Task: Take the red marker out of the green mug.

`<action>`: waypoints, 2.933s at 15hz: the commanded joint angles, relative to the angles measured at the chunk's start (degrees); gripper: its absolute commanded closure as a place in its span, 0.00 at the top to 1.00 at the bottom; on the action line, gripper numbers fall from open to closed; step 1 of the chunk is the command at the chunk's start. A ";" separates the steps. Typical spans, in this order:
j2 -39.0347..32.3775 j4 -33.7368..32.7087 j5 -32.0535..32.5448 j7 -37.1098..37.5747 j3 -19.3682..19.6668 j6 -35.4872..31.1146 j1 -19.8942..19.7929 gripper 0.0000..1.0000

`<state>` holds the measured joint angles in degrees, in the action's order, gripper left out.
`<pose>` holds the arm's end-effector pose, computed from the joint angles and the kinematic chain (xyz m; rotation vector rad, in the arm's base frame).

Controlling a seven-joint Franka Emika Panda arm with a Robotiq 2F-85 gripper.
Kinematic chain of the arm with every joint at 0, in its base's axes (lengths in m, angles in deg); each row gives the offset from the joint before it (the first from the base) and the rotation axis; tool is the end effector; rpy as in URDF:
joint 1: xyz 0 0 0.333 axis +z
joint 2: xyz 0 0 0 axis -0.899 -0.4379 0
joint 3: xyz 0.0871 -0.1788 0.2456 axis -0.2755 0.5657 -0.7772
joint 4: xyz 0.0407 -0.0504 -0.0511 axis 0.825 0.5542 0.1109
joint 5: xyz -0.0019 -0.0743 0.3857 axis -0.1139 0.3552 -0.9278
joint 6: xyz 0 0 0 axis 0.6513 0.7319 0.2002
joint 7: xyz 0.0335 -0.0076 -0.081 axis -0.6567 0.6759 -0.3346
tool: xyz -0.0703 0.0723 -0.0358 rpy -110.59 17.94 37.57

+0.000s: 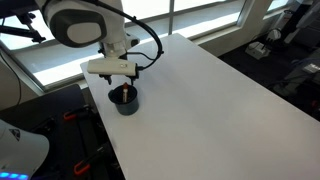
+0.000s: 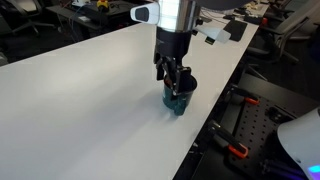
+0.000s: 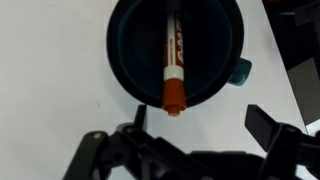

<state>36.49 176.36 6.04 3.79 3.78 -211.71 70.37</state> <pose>0.3753 0.0777 0.1993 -2.6837 -1.5166 -0.0092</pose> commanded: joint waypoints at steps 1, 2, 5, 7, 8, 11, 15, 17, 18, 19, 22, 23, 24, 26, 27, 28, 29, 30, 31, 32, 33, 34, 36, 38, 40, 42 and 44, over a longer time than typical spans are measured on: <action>2.85 0.13 7.63 7.25 -0.15 3.55 -0.03 1.00; 3.27 0.07 9.00 8.53 -0.30 4.33 0.07 1.00; 5.08 0.34 11.37 11.05 -0.63 6.74 0.53 1.00; 6.38 0.29 12.28 12.03 -0.77 8.30 0.90 1.00; 7.08 0.36 12.53 12.25 -0.84 8.93 1.08 1.00; 8.48 0.37 12.06 12.39 -0.71 10.12 1.70 1.00; 8.63 0.33 10.73 11.63 0.20 10.47 1.65 1.00; 7.74 0.05 9.90 10.91 0.88 10.26 1.41 1.00; 7.35 -0.08 9.66 10.74 1.25 10.17 1.25 1.00; 7.04 -0.07 9.41 10.51 1.59 9.97 1.10 1.00; 6.26 -0.07 8.87 10.00 2.48 9.57 0.72 1.00; 5.83 -0.07 8.44 9.57 2.72 9.35 0.62 1.00; 5.41 -0.03 7.95 9.09 2.95 9.12 0.55 1.00; 4.50 -0.02 7.15 8.54 3.22 8.75 0.30 1.00; 3.93 -0.03 6.82 8.19 3.33 8.25 0.16 1.00; 3.36 -0.03 6.96 8.15 3.35 7.64 -0.07 1.00; 2.85 -0.03 7.64 8.28 3.31 6.88 -0.35 0.97; 2.38 -0.03 8.07 8.30 3.26 6.24 -0.64 0.87; 1.93 -0.03 7.81 7.55 3.22 5.64 -0.90 0.89; 1.53 -0.04 7.58 6.86 3.17 5.12 -1.17 0.83; 1.18 -0.04 7.37 6.29 3.13 4.67 -1.50 0.88; 0.82 -0.04 7.30 5.82 3.06 4.19 -1.80 0.86; 0.18 -0.04 7.19 5.00 2.92 3.59 -2.37 0.87; -0.26 -0.01 7.08 4.31 2.81 3.29 -2.87 0.87; -0.66 0.03 7.03 3.68 2.70 3.14 -3.28 0.87; -0.96 0.04 6.99 3.55 2.56 2.90 -3.51 0.88; -1.04 0.03 6.10 2.57 2.22 2.42 -3.73 0.88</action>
<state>35.87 176.36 13.97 9.11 6.89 -207.34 67.60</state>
